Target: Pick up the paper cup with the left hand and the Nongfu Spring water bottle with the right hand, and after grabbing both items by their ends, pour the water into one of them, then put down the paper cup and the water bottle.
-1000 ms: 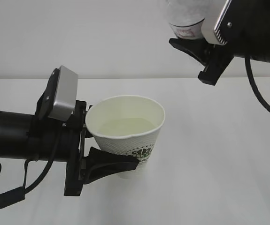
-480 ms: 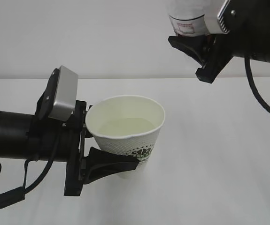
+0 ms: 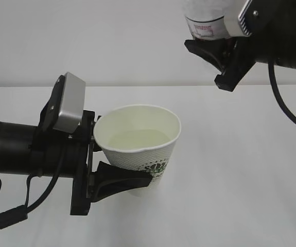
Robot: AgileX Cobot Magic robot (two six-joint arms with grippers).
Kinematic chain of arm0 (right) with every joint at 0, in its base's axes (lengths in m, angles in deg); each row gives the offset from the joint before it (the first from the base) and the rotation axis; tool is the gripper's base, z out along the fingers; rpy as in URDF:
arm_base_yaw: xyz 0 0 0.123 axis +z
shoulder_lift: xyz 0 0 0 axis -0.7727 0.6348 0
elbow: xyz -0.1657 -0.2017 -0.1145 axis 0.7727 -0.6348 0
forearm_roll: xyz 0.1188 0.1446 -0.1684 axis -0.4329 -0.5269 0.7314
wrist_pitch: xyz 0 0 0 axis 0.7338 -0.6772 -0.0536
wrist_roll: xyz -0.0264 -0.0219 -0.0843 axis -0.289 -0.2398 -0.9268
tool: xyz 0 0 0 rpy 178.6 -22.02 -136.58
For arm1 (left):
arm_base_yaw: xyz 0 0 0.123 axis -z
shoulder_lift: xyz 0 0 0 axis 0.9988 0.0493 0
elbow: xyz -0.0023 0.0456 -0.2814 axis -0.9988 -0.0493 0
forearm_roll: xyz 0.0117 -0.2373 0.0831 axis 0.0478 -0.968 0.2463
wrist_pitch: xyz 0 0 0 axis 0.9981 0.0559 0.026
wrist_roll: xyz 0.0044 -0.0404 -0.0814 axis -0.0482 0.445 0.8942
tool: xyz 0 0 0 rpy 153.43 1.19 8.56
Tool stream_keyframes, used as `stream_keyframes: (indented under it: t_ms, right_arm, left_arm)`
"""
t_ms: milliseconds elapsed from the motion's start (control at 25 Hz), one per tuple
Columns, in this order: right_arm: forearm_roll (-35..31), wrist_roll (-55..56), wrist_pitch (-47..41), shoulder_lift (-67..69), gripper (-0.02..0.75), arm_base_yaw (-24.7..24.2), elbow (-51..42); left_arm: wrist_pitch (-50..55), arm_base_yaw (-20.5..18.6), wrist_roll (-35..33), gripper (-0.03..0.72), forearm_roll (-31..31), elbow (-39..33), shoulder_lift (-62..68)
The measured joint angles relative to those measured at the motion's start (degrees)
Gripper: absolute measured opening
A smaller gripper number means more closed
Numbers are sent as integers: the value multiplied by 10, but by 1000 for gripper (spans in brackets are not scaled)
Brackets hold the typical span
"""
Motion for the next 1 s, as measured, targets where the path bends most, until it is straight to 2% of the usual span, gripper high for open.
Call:
stream_keyframes:
  t_ms: [520, 720, 1000]
  right_arm:
    - [-40, 1, 20, 4, 459, 0, -1]
    - [-90, -5, 62, 23, 459, 0, -18]
    - [-197, -50, 66, 37, 459, 0, -25]
  left_arm:
    - [0, 0, 0, 491, 0, 0, 0]
    - [0, 0, 0, 491, 0, 0, 0]
    - [10, 0, 0, 491, 0, 0, 0]
